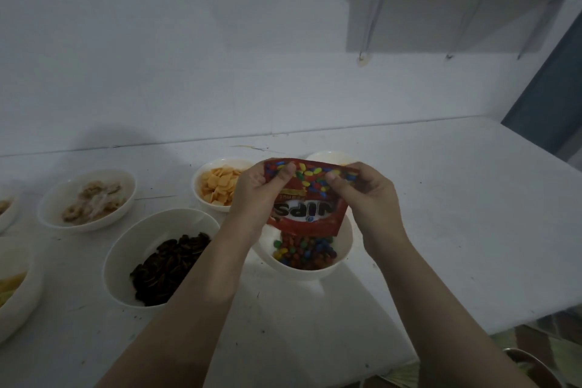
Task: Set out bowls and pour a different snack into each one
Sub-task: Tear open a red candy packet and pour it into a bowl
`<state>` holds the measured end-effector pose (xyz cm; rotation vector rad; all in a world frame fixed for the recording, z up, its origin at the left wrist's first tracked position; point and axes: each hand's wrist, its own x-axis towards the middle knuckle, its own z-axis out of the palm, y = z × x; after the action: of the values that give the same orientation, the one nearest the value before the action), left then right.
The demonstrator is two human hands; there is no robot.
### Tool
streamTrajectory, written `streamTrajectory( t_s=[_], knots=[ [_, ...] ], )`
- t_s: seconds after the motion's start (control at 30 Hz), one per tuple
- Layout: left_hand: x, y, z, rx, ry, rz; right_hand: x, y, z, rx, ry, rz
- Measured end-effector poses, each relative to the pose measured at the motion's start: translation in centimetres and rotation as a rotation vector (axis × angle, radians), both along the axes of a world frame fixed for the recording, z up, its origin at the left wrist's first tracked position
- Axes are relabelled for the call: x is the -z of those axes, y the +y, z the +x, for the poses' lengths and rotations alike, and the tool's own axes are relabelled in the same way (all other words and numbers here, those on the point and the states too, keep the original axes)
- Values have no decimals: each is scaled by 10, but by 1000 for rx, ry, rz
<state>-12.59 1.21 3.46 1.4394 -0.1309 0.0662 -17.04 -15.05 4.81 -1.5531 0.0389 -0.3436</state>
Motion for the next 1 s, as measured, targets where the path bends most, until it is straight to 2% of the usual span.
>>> streamTrajectory(
  t_s=[0.13,0.3,0.43,0.67,0.83,0.93,1.0],
  knots=[
    [0,1,2,63,-35,-27,-6,3,1,-24,27,42],
    [15,15,9,237,-16,270,-24,1,1,14,-91,142],
    [19,17,10,201,-25,317,-29,1,3,22,-109,145],
    [21,21,11,260,-44,433,-27,-1,6,51,-101,156],
    [-15,22,14,216,-157,193,-20,3,7,17,-95,12],
    [-29,18,17,174,-217,107,-19,7,7,-10,-82,43],
    [-25,13,18,133,-173,-4,-16,7,10,-76,-18,55]
  ],
)
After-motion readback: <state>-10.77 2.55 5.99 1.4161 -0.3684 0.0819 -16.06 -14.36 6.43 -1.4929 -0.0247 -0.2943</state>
